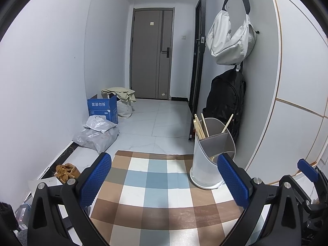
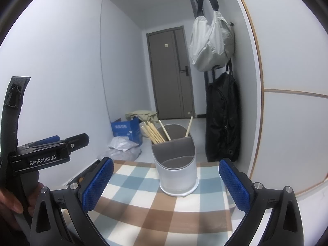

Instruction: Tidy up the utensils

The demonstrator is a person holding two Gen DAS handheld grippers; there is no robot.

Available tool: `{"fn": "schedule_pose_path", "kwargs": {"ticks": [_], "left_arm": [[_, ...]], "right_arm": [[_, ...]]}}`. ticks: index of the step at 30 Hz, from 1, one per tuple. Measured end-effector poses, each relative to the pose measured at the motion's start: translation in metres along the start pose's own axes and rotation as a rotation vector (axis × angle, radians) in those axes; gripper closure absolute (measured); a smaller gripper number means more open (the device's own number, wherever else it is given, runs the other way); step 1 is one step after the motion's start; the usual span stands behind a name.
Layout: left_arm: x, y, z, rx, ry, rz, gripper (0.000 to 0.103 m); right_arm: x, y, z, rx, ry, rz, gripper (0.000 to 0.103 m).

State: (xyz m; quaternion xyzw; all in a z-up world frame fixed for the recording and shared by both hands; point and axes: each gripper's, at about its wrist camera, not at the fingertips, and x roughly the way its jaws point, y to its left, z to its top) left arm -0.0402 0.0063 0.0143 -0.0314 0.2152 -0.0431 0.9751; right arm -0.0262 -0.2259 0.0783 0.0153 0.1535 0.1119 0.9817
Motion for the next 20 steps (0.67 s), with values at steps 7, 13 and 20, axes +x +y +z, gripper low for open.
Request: {"fn": "schedule_pose_path", "kwargs": {"ticks": [7,13,20], "left_arm": [[-0.0002,0.0001,-0.0004,0.002,-0.001,0.001,0.002],[-0.0009,0.0007,0.0002,-0.004,-0.002,0.005,0.002],[-0.0011,-0.0009,-0.0002,-0.002,-0.007,0.004,0.002]], "right_arm": [[-0.0002,-0.0003,0.0001,-0.001,0.000,-0.001,0.000],[-0.0001,-0.0004,0.0001,-0.001,0.000,0.000,0.000],[-0.0001,-0.0004,0.0001,0.000,0.001,0.001,0.000]]}}
